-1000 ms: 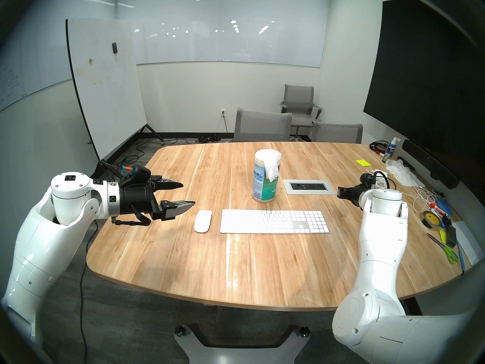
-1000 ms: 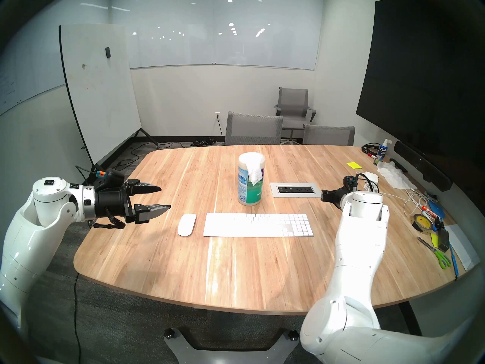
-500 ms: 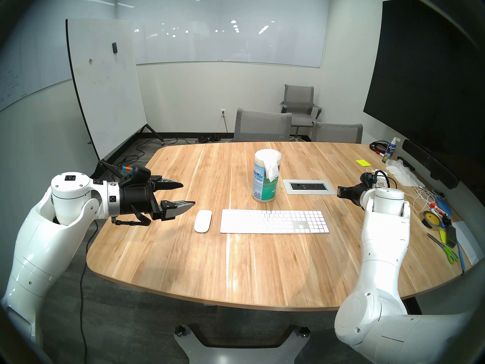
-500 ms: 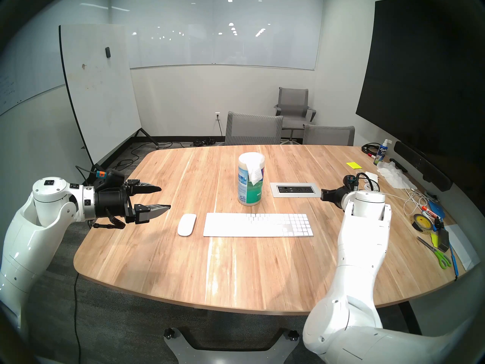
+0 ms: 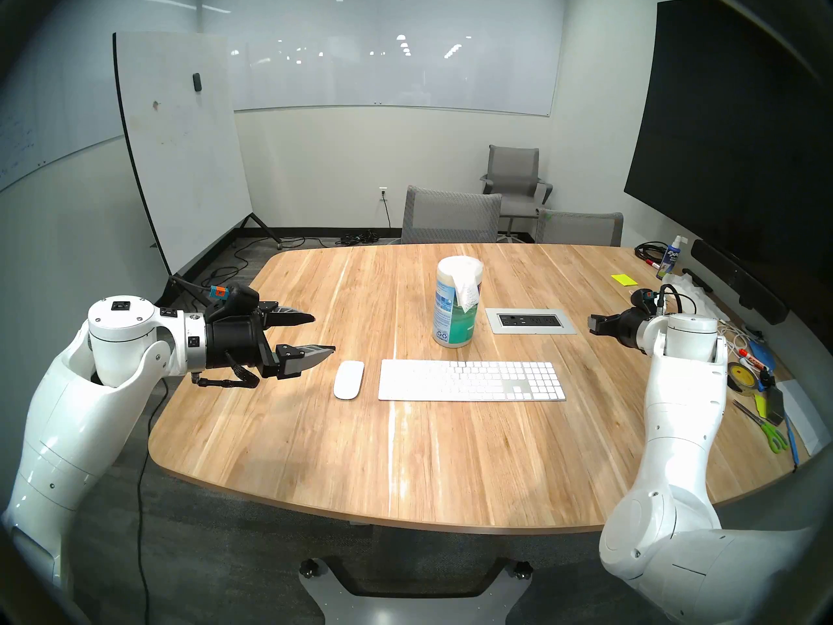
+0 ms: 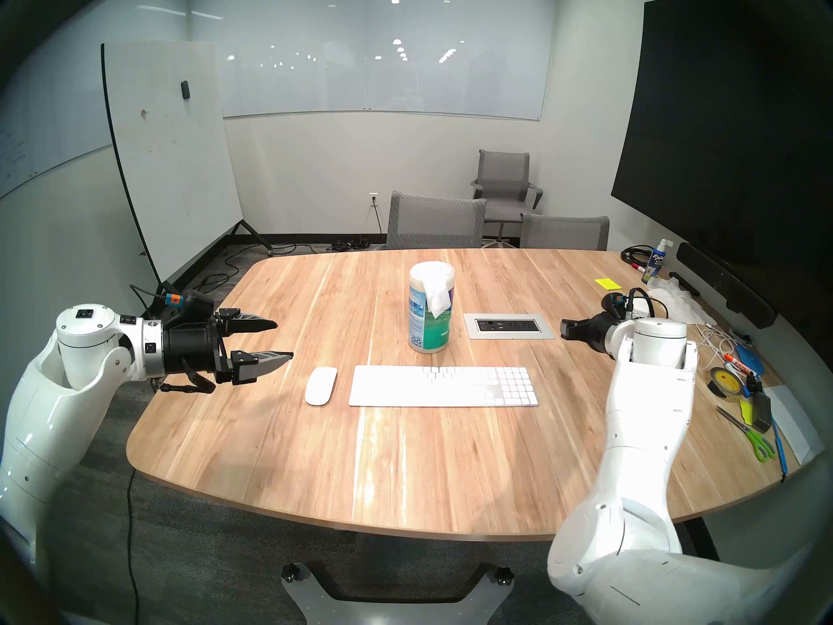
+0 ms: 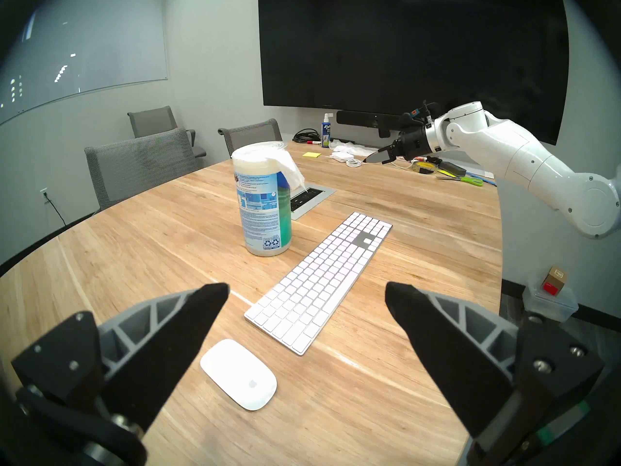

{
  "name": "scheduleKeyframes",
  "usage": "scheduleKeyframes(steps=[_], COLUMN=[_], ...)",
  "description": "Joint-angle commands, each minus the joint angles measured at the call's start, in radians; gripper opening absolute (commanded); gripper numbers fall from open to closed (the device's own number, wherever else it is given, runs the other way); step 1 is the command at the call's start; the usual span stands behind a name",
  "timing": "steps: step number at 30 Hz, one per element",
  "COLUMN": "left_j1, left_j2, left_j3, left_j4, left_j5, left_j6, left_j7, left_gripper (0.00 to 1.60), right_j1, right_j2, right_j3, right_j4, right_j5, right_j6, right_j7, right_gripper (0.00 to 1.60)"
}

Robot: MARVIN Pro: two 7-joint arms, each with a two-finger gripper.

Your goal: Wipe the keyboards and mice with a disinfecting wipe, then set the wipe down

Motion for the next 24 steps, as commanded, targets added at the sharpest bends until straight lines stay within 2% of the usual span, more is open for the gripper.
scheduleKeyframes(steps=[1, 11, 16, 24], left_j1=[-0.002, -0.002, -0.002, -0.001], left_j2=[0.002, 0.002, 0.002, 0.002], left_j3=[-0.007, -0.008, -0.008, -0.008], left_j4=[-0.006, -0.007, -0.007, -0.007], left_j5=[-0.002, -0.003, -0.003, -0.003], left_j6=[-0.001, -0.001, -0.001, -0.001], left_j7=[-0.001, -0.001, -0.001, -0.001], left_gripper=[1.6, 1.6, 1.6, 1.6], right_j1=[0.011, -0.061, -0.094, -0.128], right_j2=[0.092, 0.126, 0.129, 0.125], right_j3=[-0.011, 0.013, 0.032, 0.048], right_j4=[-0.018, -0.064, -0.118, -0.167], right_j5=[0.018, 0.039, 0.052, 0.054], right_j6=[-0.024, -0.06, -0.036, -0.014], right_j7=[0.117, 0.262, 0.336, 0.409], right_gripper=[1.6, 1.6, 1.6, 1.6])
